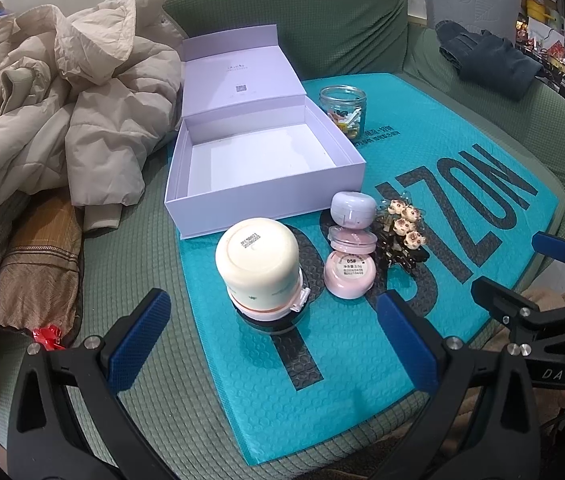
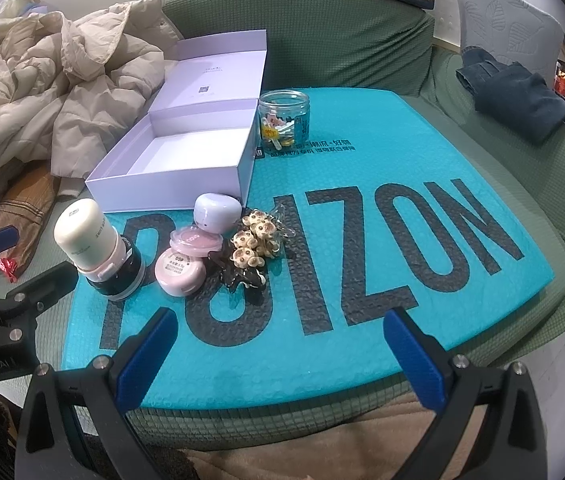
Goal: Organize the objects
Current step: 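Move left tool toward white cream jar while right tool moves toward bear keychain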
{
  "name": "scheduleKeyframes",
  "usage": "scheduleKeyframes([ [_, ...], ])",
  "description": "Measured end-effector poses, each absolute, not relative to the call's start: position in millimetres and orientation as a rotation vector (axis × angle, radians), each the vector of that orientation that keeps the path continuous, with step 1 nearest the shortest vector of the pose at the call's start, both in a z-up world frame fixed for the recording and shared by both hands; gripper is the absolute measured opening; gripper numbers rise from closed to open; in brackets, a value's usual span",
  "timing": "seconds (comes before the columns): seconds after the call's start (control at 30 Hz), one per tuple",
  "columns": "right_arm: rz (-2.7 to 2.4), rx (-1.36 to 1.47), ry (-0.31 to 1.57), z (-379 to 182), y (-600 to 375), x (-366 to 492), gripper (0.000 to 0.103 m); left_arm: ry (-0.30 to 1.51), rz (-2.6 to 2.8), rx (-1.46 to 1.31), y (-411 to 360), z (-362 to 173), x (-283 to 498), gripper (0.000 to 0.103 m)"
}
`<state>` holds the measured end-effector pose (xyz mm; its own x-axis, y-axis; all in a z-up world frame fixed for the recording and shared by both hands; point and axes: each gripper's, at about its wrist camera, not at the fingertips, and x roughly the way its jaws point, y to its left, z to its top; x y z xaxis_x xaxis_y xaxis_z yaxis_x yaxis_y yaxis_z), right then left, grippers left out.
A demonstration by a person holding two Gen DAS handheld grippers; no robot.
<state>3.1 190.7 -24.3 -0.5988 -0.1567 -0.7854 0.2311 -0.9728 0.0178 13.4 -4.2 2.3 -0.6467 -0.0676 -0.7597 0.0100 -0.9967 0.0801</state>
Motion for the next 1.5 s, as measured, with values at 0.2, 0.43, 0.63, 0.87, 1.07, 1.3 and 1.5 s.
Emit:
scheduleKeyframes([
  [0.2, -2.625, 1.28, 0.125, -26.0, 191.2, 3.0, 0.103, -0.105, -2.808, 1.306, -4.2, -0.1, 13.7, 0.103],
  [0.43, -2.624, 1.289, 0.122, -29.7, 192.7, 4.4, 0.103, -0.092, -2.803, 1.327, -3.9, -2.8, 10.6, 0.103],
  [0.63, -2.619, 1.308, 0.12, -32.3, 192.8, 1.5, 0.103, -0.079, -2.804, 1.342, -4.4, -4.6, 7.9, 0.103],
  [0.87, -2.61, 1.331, 0.111, -35.4, 193.0, -3.0, 0.103, -0.051, -2.804, 1.359, -7.2, -8.8, 3.6, 0.103],
  [1.07, -2.596, 1.347, 0.092, -40.4, 192.3, -7.6, 0.103, 0.008, -2.819, 1.36, -13.9, -11.1, 0.7, 0.103],
  [1.3, -2.58, 1.358, 0.075, -48.0, 191.2, -14.7, 0.103, 0.096, -2.838, 1.348, -21.7, -14.4, -4.5, 0.103],
  [1.5, -2.575, 1.371, 0.062, -55.5, 190.6, -22.2, 0.103, 0.139, -2.849, 1.342, -26.4, -20.8, -13.8, 0.103],
])
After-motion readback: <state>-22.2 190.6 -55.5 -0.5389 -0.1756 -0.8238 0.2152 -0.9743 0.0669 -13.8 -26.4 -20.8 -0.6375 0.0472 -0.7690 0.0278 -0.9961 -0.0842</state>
